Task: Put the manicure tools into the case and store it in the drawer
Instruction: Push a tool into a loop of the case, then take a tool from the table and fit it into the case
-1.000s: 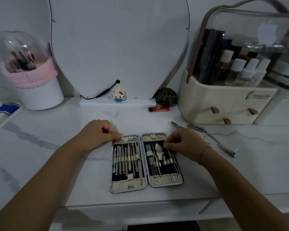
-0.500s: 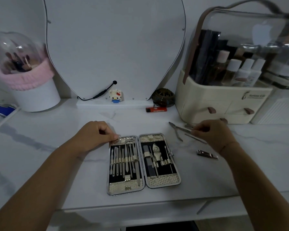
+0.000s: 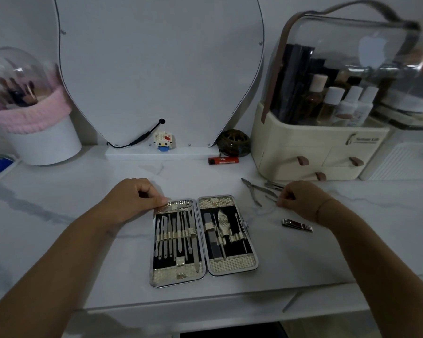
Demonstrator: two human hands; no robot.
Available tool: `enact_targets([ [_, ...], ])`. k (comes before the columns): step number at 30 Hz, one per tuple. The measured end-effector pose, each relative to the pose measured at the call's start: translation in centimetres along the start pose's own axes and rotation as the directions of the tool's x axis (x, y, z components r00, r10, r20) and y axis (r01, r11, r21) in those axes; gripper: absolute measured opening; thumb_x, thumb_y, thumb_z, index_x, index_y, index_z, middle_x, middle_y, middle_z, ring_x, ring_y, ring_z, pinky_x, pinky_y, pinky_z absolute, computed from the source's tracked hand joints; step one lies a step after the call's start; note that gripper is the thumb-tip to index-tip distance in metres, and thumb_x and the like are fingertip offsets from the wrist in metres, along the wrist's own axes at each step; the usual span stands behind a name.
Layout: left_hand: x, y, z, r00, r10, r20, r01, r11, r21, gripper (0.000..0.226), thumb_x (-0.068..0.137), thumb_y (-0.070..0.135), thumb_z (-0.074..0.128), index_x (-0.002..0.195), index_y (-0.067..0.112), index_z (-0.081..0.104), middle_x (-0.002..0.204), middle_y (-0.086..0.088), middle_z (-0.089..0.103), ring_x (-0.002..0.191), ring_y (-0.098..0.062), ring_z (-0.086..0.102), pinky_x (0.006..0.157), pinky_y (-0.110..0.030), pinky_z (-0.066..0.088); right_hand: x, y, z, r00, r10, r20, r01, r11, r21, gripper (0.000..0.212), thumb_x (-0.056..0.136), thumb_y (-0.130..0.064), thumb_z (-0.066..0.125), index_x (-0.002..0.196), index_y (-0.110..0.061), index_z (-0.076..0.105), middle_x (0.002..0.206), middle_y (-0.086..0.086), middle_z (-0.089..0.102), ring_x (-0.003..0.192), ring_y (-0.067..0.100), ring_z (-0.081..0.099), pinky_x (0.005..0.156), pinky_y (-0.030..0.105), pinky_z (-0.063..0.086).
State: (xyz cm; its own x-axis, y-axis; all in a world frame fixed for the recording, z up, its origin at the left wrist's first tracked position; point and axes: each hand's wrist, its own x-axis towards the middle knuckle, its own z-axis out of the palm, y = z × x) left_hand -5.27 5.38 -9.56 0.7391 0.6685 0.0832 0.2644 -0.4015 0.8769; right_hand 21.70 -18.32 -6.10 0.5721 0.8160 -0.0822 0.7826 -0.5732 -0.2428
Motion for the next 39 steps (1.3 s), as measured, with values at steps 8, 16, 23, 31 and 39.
enact_targets([
  [8, 0.2, -0.1, 0.0, 1.000, 0.001, 0.006, -0.001, 0.999, 0.035, 0.027, 0.062, 0.035, 0.081, 0.062, 0.009, 0.070, 0.075, -0.007, 0.069, 0.072, -0.016, 0.061, 0.075, -0.033, 0.047, -2.1, -4.1, -0.1, 0.986, -0.153, -0.064, 0.152, 0.681, 0.716, 0.013, 0.082, -0.003, 0.061, 0.094, -0.007, 0.057, 0.064, 0.005, 0.065, 0.047, 0.008, 0.055, 0.047, 0.019, 0.047],
  [16, 0.2, -0.1, -0.1, 1.000, 0.004, -0.001, -0.004, 0.999, 0.032, 0.021, 0.067, 0.025, 0.081, 0.063, 0.007, 0.070, 0.071, 0.000, 0.068, 0.068, -0.010, 0.062, 0.070, -0.021, 0.047, -1.1, -7.5, 2.2, 0.978, -0.201, -0.047, 0.169, 0.653, 0.738, 0.030, 0.083, -0.004, 0.061, 0.111, -0.015, 0.057, 0.068, 0.009, 0.067, 0.053, 0.009, 0.062, 0.053, 0.020, 0.054],
  [23, 0.2, 0.0, 0.0, 1.000, -0.004, 0.007, 0.004, 1.000, 0.027, 0.017, 0.070, 0.021, 0.081, 0.062, 0.010, 0.071, 0.071, 0.001, 0.068, 0.067, -0.008, 0.061, 0.065, -0.013, 0.046, -0.6, -7.1, 2.9, 0.978, -0.183, -0.103, 0.209, 0.788, 0.579, 0.016, 0.080, -0.009, 0.066, 0.096, -0.010, 0.064, 0.069, 0.005, 0.070, 0.048, 0.004, 0.058, 0.055, 0.014, 0.052],
  [31, 0.1, 0.2, 0.0, 1.000, -0.003, 0.001, 0.003, 0.998, 0.055, 0.018, 0.069, 0.024, 0.081, 0.061, 0.012, 0.071, 0.074, -0.002, 0.068, 0.068, -0.008, 0.060, 0.066, -0.014, 0.045, -0.7, -7.4, 3.1, 0.973, -0.194, -0.127, 0.232, 0.825, 0.515, 0.017, 0.079, -0.014, 0.068, 0.096, -0.012, 0.066, 0.069, -0.001, 0.069, 0.047, -0.005, 0.056, 0.059, 0.013, 0.048],
  [39, 0.0, 0.3, 0.1, 1.000, -0.003, -0.005, 0.003, 0.999, 0.039, 0.018, 0.069, 0.022, 0.081, 0.062, 0.009, 0.070, 0.074, -0.003, 0.070, 0.068, -0.010, 0.063, 0.069, -0.017, 0.047, -1.7, -7.6, 2.7, 0.962, -0.249, -0.112, 0.273, 0.888, 0.370, 0.013, 0.079, -0.019, 0.067, 0.092, -0.018, 0.070, 0.071, -0.020, 0.057, 0.063, -0.007, 0.055, 0.060, -0.002, 0.041],
])
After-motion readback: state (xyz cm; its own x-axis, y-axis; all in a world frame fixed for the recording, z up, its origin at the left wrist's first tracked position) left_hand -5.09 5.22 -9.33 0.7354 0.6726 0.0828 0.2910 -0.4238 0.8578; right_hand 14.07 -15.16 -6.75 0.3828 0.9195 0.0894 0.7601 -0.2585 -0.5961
